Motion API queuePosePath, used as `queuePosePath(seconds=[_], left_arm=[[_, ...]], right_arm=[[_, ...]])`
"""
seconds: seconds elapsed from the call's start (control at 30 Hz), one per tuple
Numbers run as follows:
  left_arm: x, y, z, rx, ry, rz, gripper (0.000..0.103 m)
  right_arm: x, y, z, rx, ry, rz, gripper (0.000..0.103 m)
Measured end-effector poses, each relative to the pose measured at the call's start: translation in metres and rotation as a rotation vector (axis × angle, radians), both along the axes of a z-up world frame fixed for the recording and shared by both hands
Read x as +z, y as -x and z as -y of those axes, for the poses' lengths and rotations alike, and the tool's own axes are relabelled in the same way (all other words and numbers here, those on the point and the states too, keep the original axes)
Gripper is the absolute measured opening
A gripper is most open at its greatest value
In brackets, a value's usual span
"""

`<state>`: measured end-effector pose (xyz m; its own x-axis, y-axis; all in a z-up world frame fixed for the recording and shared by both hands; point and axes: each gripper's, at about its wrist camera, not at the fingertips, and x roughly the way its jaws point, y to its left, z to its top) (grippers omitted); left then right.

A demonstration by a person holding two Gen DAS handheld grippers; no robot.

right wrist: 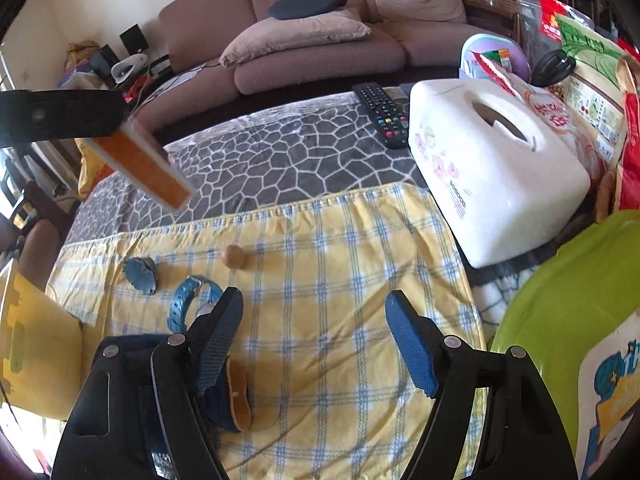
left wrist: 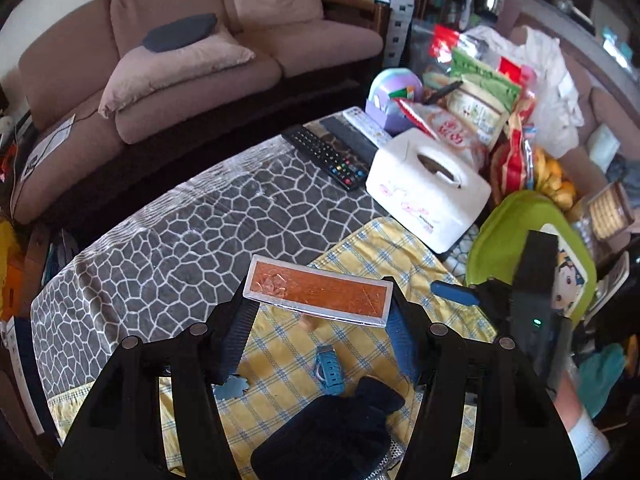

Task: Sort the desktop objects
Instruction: 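Grasp the orange card box with the left gripper and lift it, then carry the orange card box with the left gripper over the yellow tub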

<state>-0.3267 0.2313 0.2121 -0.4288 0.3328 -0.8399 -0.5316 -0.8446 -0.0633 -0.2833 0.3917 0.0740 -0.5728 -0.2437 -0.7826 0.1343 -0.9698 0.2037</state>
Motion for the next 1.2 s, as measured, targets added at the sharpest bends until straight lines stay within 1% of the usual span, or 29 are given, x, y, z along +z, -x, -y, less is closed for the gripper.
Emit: queuePosePath(seconds=[0.03,0.1,0.13,0.17,0.3,0.4,0.47,0.53,0.6,0.63,0.67,0.77,0.83,0.9,0.97,1.03,1.13,1.2], left_arm=[[0.007,-0.001,0.009,0.004,-0.009,-0.001,0.058],[0.016,-0.003,0.025,0.01,-0.026,-0.001,0.058],[0.021,-0.004,0.032,0.011,-0.028,0.002,0.058],[0.024,-0.006,0.039,0.015,-0.031,0.002,0.058],[0.03,-0.013,0.06,0.026,-0.021,-0.003,0.058],[0.029,-0.019,0.077,0.037,-0.033,0.004,0.058],[0.029,-0.023,0.089,0.045,-0.032,0.003,0.058],[0.029,-0.028,0.101,0.052,-0.036,0.006,0.058],[0.029,-0.033,0.112,0.06,-0.043,0.009,0.058],[0.03,-0.036,0.119,0.064,-0.046,0.01,0.058],[0.031,-0.038,0.125,0.069,-0.05,0.011,0.058],[0.036,-0.049,0.148,0.086,-0.069,0.012,0.058],[0.041,-0.058,0.166,0.098,-0.085,0.013,0.058],[0.047,-0.071,0.186,0.116,-0.1,0.012,0.058],[0.051,-0.085,0.208,0.134,-0.104,0.01,0.058],[0.052,-0.098,0.229,0.162,-0.11,0.016,0.058],[0.047,-0.117,0.258,0.205,-0.117,0.035,0.058],[0.04,-0.131,0.278,0.242,-0.153,0.057,0.058]], right_arm=[[-0.002,0.008,0.003,0.003,0.005,0.0,0.075],[-0.006,0.024,0.014,0.019,0.015,0.017,0.071],[-0.009,0.031,0.021,0.032,0.019,0.032,0.064],[-0.012,0.039,0.028,0.047,0.025,0.048,0.061],[-0.023,0.063,0.055,0.094,0.03,0.113,0.059],[-0.035,0.077,0.076,0.118,-0.014,0.158,0.052],[-0.044,0.082,0.087,0.126,-0.053,0.182,0.043],[-0.051,0.086,0.094,0.133,-0.068,0.206,0.04],[-0.054,0.086,0.1,0.144,-0.08,0.212,0.037],[-0.054,0.086,0.103,0.151,-0.095,0.213,0.029],[-0.055,0.086,0.107,0.162,-0.11,0.218,0.023],[-0.058,0.087,0.117,0.179,-0.164,0.231,0.023],[-0.058,0.089,0.118,0.176,-0.166,0.235,0.023],[-0.052,0.088,0.117,0.163,-0.173,0.231,0.023],[-0.038,0.081,0.118,0.167,-0.169,0.207,0.023],[-0.016,0.068,0.124,0.196,-0.15,0.176,0.023],[0.021,0.037,0.142,0.261,-0.133,0.115,0.023],[0.045,0.013,0.16,0.314,-0.112,0.08,0.023]])
